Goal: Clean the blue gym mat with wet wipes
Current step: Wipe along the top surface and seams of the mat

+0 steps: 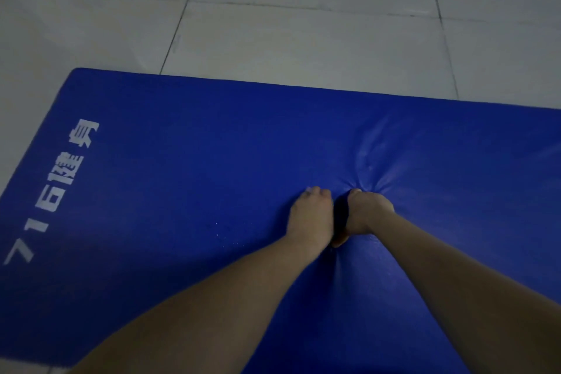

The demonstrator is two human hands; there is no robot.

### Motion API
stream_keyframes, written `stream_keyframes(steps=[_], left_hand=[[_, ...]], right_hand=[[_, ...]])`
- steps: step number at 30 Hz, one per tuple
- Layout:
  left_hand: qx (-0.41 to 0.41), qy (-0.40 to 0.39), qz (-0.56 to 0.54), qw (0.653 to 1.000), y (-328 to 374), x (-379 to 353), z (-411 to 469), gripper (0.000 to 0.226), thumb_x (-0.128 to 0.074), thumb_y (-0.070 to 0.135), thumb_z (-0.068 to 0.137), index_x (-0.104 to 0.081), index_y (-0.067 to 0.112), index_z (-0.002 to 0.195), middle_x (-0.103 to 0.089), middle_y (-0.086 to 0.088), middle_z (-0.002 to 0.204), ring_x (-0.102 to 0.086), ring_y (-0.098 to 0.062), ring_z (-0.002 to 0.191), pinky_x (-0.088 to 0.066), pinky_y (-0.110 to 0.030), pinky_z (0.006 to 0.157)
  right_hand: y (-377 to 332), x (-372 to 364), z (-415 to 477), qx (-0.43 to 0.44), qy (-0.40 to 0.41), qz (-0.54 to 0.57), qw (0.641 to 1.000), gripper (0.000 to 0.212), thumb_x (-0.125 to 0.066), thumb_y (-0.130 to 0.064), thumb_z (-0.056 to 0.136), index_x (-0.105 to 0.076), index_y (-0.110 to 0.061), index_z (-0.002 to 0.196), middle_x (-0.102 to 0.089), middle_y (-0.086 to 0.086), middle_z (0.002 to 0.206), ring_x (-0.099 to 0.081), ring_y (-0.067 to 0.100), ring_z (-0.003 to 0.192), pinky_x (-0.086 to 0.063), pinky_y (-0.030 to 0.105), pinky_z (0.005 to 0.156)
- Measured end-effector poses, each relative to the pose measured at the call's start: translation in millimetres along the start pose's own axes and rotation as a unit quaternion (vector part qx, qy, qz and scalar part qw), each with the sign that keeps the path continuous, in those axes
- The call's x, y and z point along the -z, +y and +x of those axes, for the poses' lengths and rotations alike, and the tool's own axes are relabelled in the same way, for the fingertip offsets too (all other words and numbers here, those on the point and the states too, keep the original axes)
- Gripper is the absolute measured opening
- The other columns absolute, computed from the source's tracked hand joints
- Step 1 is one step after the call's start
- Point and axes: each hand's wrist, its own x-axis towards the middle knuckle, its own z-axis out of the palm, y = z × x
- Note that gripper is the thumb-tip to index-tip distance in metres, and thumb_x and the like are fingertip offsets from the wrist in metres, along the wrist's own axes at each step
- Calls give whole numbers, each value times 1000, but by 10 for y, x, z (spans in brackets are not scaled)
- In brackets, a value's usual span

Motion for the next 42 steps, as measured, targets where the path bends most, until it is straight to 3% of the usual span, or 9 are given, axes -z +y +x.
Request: stream_keyframes(steps=[3, 7, 10, 16, 23, 30, 35, 39, 42], left_hand=[[-84, -43, 31, 995, 82, -64, -17, 36, -66, 16, 91, -54, 9, 125, -56, -10, 127, -52, -26, 125, -41, -35, 111], [-119, -13, 97, 988, -281, 122, -20, 20, -54, 13, 99, -57, 11, 119, -59, -8, 119, -55, -27, 120, -42, -35, 105], [-51, -3, 76, 996, -724, 343, -124, 7, -51, 11, 100, -56, 11, 105, -59, -6, 110, -58, -25, 104, -47, -33, 89], [160, 25, 33, 986, -1720, 767, -428, 15, -49, 12, 98, -45, 11, 83, -59, -9, 98, -56, -25, 77, -46, -37, 64], [282, 93, -42, 954, -1779, 726, -418, 14, -55, 15, 98, -51, 6, 88, -61, -12, 98, -59, -28, 80, -48, -38, 61], [115, 34, -33, 992, -652, 232, -297, 11, -55, 19, 98, -57, 8, 102, -61, -11, 110, -60, -28, 94, -43, -35, 71], [-66, -47, -45, 996, -32, -83, -266, 30, -70, 24, 88, -58, 12, 113, -60, -7, 115, -58, -25, 111, -48, -34, 100], [-116, -32, 15, 993, -431, 79, -336, 12, -59, 20, 97, -59, 12, 105, -60, -6, 107, -59, -24, 105, -46, -37, 105], [-54, 1, 15, 998, -962, 302, -459, 12, -53, 16, 99, -49, 14, 88, -54, -3, 93, -53, -21, 87, -50, -39, 91]], right_hand=[[-13, -11, 9, 9, 7, 3, 1000, 76, -81, -55, 70, -49, -15, 126, -58, 4, 128, -61, 25, 114, -54, 38, 91], [-2, 13, -75, -6, -8, 30, 1000, 100, -89, -67, 43, -48, -16, 118, -59, 3, 125, -60, 25, 114, -53, 35, 86], [24, 9, -172, -19, -9, 62, 998, 129, -91, -67, 47, -30, -10, 145, -46, 12, 142, -50, 32, 129, -51, 44, 97], [-156, -95, -355, -20, -67, 95, 993, 143, -87, -62, 63, 5, -7, 158, -18, 20, 160, -51, 38, 130, -51, 48, 100], [-193, -228, -306, -10, -15, 51, 999, 121, -89, -68, 52, -30, -9, 140, -50, 10, 136, -55, 29, 122, -50, 38, 81], [-205, -182, -261, -2, 3, 29, 1000, 115, -90, -67, 48, -39, -9, 132, -58, 4, 123, -58, 24, 116, -48, 34, 76], [-161, -284, -174, 29, 61, 28, 997, 56, -69, -38, 86, -43, -9, 127, -61, 9, 126, -60, 26, 114, -51, 35, 86], [-174, -222, -234, 21, 23, 43, 999, 101, -90, -62, 53, -43, -11, 125, -61, 5, 120, -61, 25, 113, -52, 34, 87], [-170, -181, -263, 22, -2, 38, 999, 119, -90, -69, 47, -38, -9, 135, -57, 6, 128, -57, 26, 117, -54, 38, 90]])
